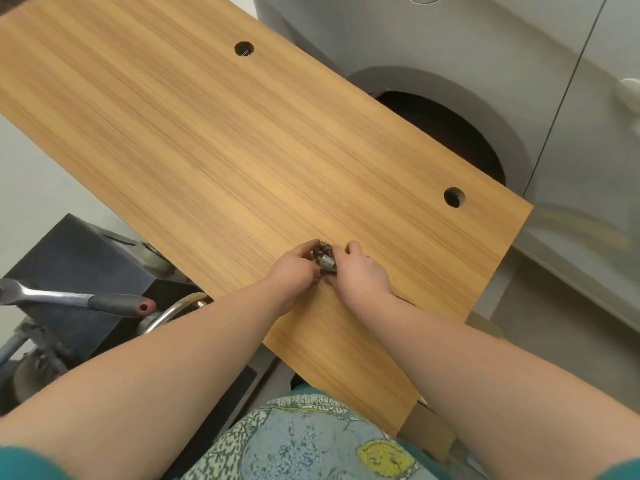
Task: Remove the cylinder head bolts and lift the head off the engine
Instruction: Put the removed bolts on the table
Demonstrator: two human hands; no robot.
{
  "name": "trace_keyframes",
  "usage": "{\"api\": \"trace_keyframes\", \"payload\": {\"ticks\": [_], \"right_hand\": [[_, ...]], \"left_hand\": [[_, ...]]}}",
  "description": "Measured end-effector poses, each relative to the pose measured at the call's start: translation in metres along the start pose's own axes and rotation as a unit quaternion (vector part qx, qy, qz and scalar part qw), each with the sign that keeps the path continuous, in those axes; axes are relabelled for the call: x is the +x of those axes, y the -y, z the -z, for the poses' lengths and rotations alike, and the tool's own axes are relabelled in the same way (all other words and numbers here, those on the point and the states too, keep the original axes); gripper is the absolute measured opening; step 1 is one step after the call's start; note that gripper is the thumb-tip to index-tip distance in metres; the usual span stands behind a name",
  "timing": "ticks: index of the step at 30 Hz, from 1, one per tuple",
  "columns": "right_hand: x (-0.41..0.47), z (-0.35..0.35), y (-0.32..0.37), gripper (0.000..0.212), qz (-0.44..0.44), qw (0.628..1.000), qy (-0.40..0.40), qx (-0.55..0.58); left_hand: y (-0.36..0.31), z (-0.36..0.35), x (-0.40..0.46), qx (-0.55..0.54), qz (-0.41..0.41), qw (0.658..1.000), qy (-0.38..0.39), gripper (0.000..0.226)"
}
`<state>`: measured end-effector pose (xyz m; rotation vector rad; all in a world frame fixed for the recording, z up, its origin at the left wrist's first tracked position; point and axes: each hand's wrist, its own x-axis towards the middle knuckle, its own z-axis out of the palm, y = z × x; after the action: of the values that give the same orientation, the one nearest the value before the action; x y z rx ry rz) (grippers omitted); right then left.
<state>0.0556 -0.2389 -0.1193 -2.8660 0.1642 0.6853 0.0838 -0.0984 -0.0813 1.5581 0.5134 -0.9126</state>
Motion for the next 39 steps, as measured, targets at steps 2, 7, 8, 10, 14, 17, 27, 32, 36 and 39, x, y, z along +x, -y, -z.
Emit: {"api": "trace_keyframes", "payload": {"ticks": [2, 7, 8, 10, 14, 17, 27, 32, 36, 39], "right_hand": [[-0.004, -0.001, -0.011, 0.049, -0.001, 1.000, -0.005, -0.003], [-0.011, -0.005, -0.026, 0.059, -0.012, 1.000, -0.006, -0.018], [-0.011, -0.006, -0.027, 0.060, -0.011, 1.000, -0.007, -0.018], [-0.011, -0.006, -0.026, 0.061, -0.013, 1.000, -0.012, -0.013], [-0.013, -0.004, -0.025, 0.083, -0.002, 1.000, -0.001, -0.018], [-0.014, -0.002, -0.026, 0.080, 0.015, 1.000, 0.009, -0.016], [-0.019, -0.008, -0.030, 0.079, -0.024, 0.999, -0.018, 0.013], [-0.020, -0.009, -0.031, 0.087, -0.032, 0.999, -0.033, 0.020], [-0.027, 0.005, -0.025, 0.088, -0.080, 0.994, -0.052, 0.051], [-0.042, 0.030, -0.014, 0.063, -0.106, 0.980, -0.087, 0.144]], "left_hand": [[0.000, -0.004, 0.003, 0.024, -0.004, 1.000, -0.014, 0.065], [-0.002, -0.010, 0.005, 0.040, -0.002, 0.999, -0.027, 0.062], [-0.002, -0.011, 0.005, 0.039, -0.001, 0.999, -0.026, 0.062], [-0.002, -0.012, 0.005, 0.038, -0.003, 0.999, -0.023, 0.060], [-0.002, -0.009, 0.005, 0.035, -0.014, 0.999, -0.009, 0.060], [-0.001, -0.007, 0.007, 0.029, -0.015, 0.999, -0.013, 0.057], [0.003, 0.001, 0.011, -0.003, -0.006, 1.000, -0.019, 0.058], [0.004, 0.007, 0.012, -0.013, 0.007, 1.000, -0.021, 0.055], [0.002, 0.021, 0.003, -0.029, 0.015, 0.999, -0.028, 0.046], [0.006, 0.042, -0.020, -0.006, -0.007, 1.000, 0.005, 0.033]]}}
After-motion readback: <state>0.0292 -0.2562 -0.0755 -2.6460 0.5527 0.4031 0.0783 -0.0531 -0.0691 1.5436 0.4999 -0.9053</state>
